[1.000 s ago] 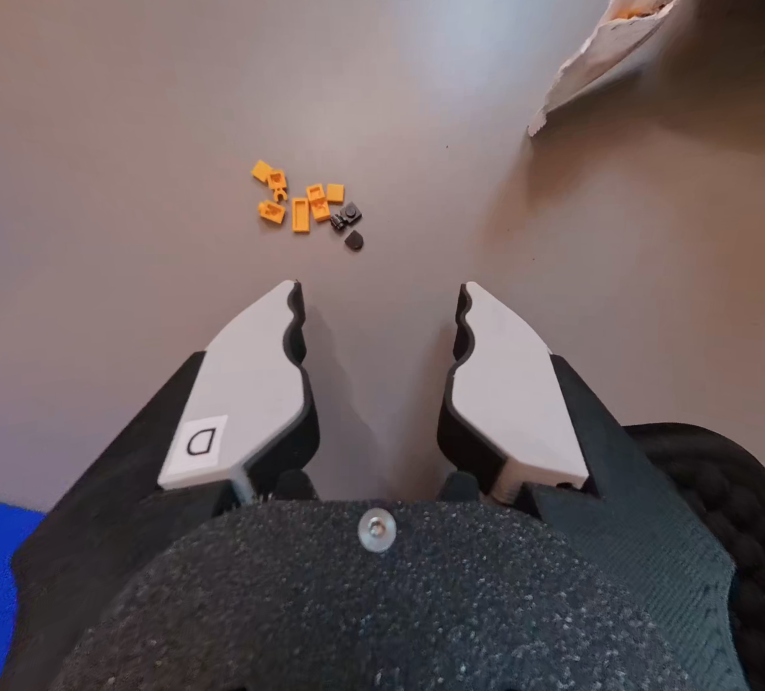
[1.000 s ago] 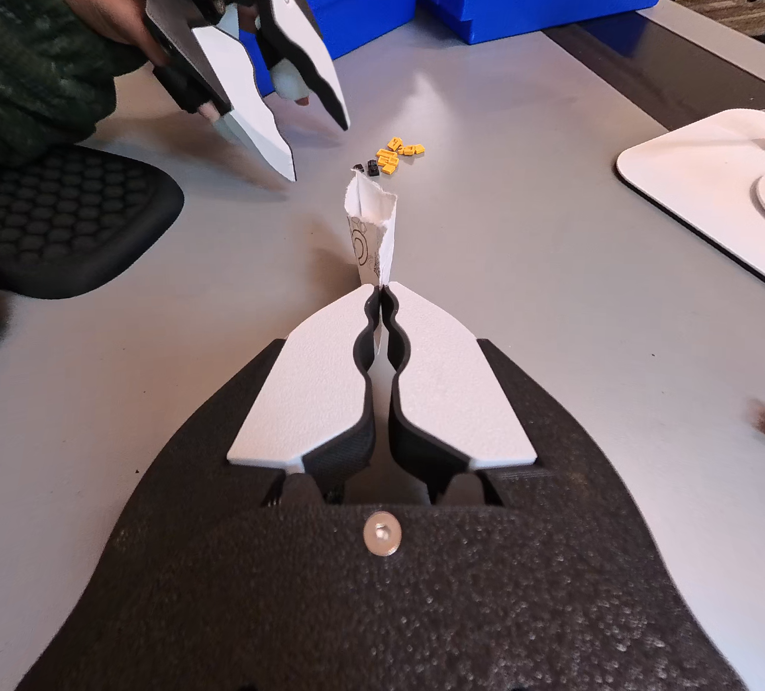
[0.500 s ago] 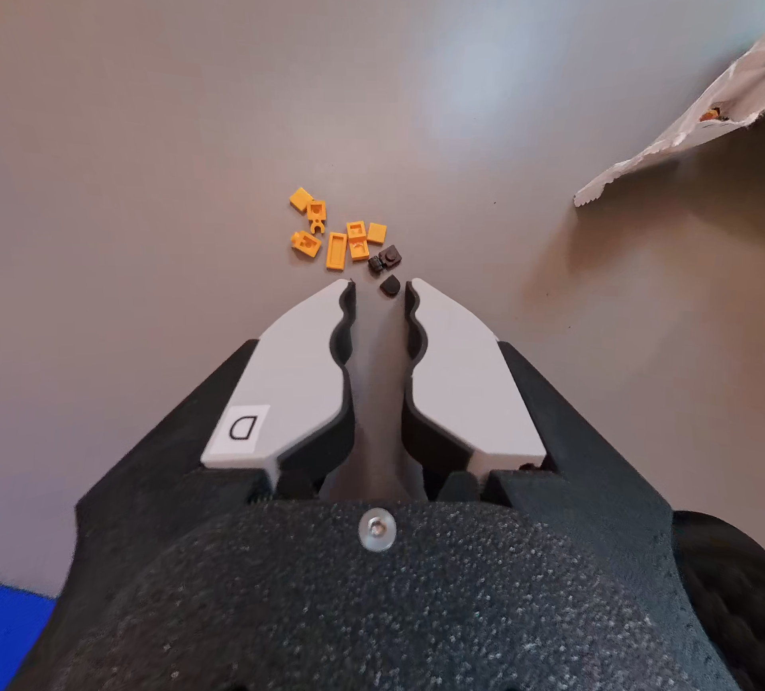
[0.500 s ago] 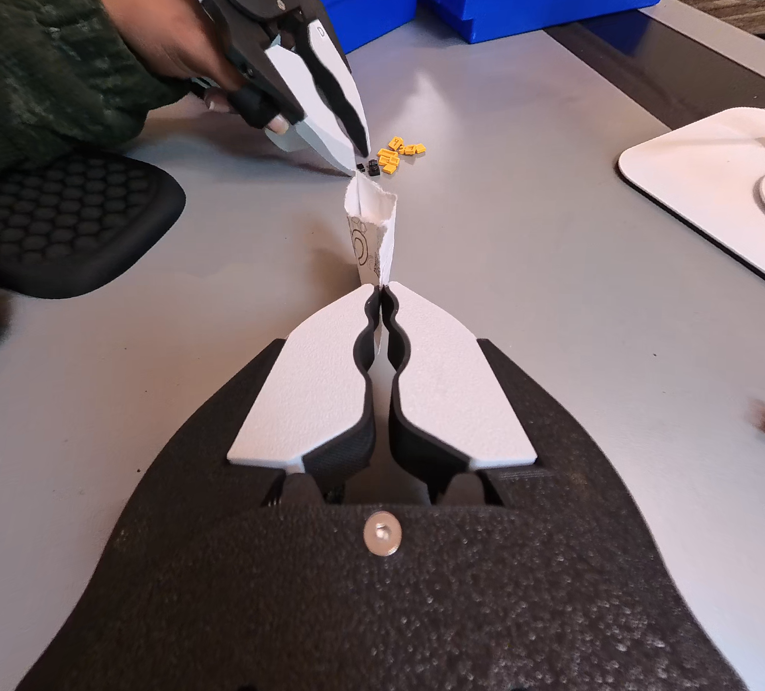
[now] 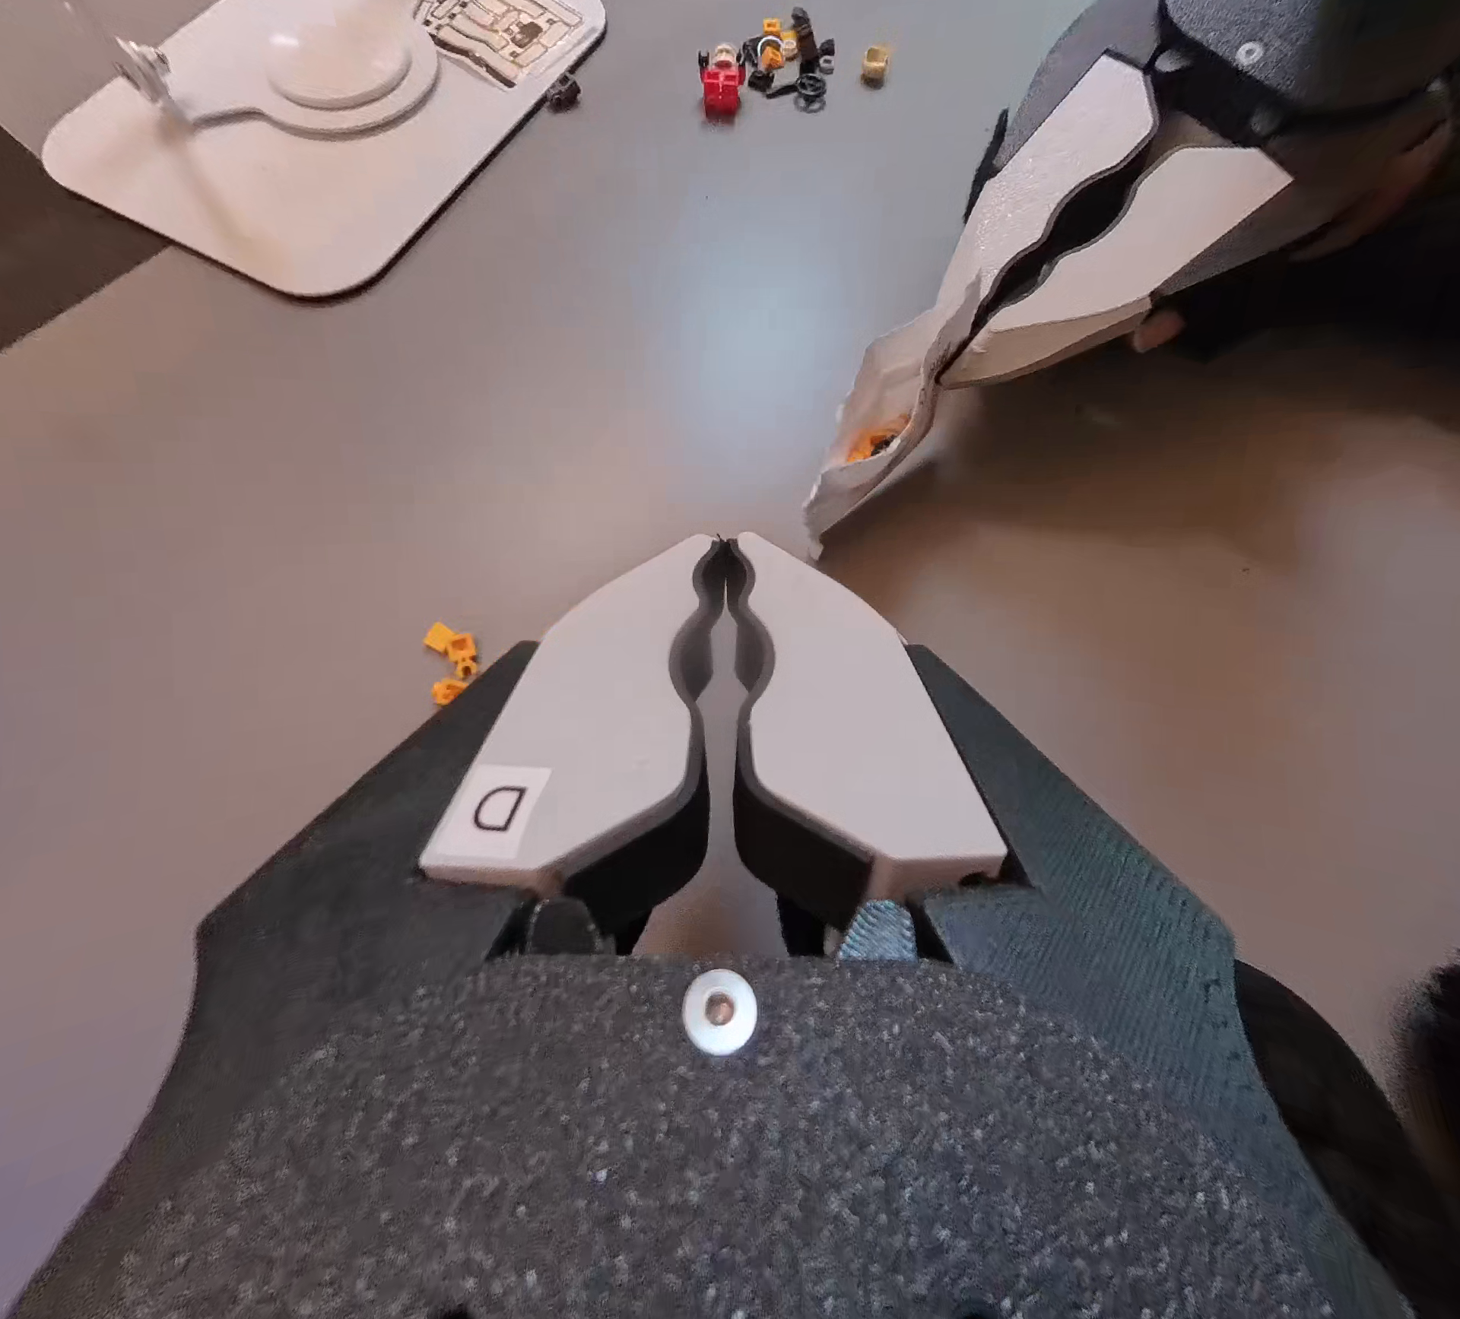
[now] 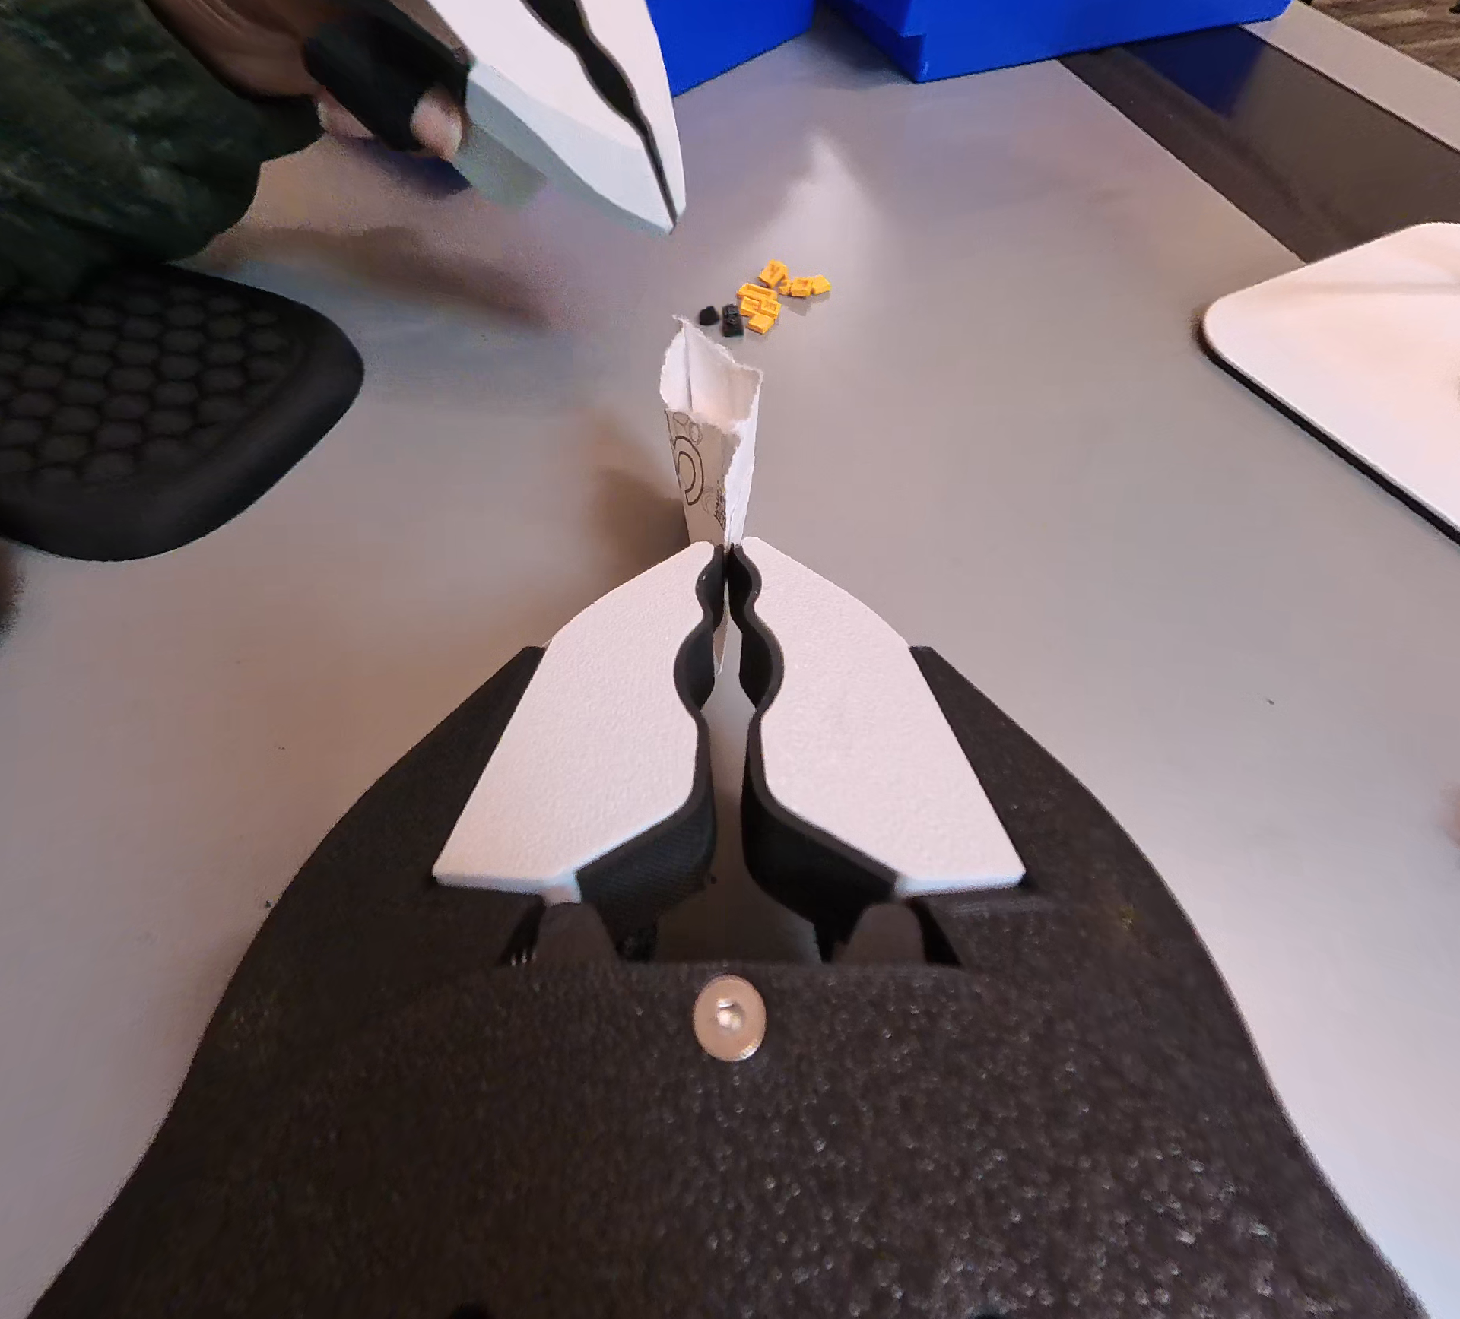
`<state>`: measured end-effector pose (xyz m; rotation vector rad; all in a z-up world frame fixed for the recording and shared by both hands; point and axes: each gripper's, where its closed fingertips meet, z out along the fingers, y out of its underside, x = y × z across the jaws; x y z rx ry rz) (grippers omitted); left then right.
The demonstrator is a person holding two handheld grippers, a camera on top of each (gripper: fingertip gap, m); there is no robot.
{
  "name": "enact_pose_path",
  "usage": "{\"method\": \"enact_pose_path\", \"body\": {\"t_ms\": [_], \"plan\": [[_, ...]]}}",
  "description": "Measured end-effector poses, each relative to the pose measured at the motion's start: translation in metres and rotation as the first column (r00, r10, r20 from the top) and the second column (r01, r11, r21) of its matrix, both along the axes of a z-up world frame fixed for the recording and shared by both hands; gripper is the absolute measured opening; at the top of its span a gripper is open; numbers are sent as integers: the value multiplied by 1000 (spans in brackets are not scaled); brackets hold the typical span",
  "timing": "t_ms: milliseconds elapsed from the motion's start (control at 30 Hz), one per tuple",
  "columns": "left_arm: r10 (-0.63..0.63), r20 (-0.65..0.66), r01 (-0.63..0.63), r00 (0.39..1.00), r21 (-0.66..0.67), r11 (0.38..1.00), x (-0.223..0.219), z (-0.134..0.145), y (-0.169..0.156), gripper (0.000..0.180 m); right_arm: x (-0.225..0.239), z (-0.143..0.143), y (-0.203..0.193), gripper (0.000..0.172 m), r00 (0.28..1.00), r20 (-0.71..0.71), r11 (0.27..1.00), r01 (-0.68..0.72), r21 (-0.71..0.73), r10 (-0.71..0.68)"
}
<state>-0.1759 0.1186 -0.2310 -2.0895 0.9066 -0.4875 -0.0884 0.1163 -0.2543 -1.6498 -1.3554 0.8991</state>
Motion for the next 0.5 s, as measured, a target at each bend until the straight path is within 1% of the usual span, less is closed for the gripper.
{"method": "enact_pose_path", "body": {"t_ms": [67,100,233,267,300,400,500], "plan": [[24,-51,-23,998,23,999,-3,-3,4,0,-1,0,-1,0,1000,3,1000,-3,5,3],[56,-64,-54,996,24,998,-9,-5,7,0,0,0,-2,0,1000,4,1000,-3,8,3],[237,-85,-237,968,7,972,-45,-12,24,16,1,0,-1,0,1000,2,1000,1,3,-1],[273,-111,-275,956,-5,961,-55,-16,26,24,1,0,-1,0,1000,3,1000,0,2,0],[297,-141,-304,944,-28,952,-63,-23,26,28,0,-1,-1,0,1000,4,1000,-1,3,1],[281,-161,-303,946,-133,944,-66,-46,20,26,0,-1,-2,0,1000,4,1000,-3,2,3],[238,-194,-275,952,-191,942,-64,-63,15,24,0,-1,-2,0,1000,3,1000,-4,0,4]]}}
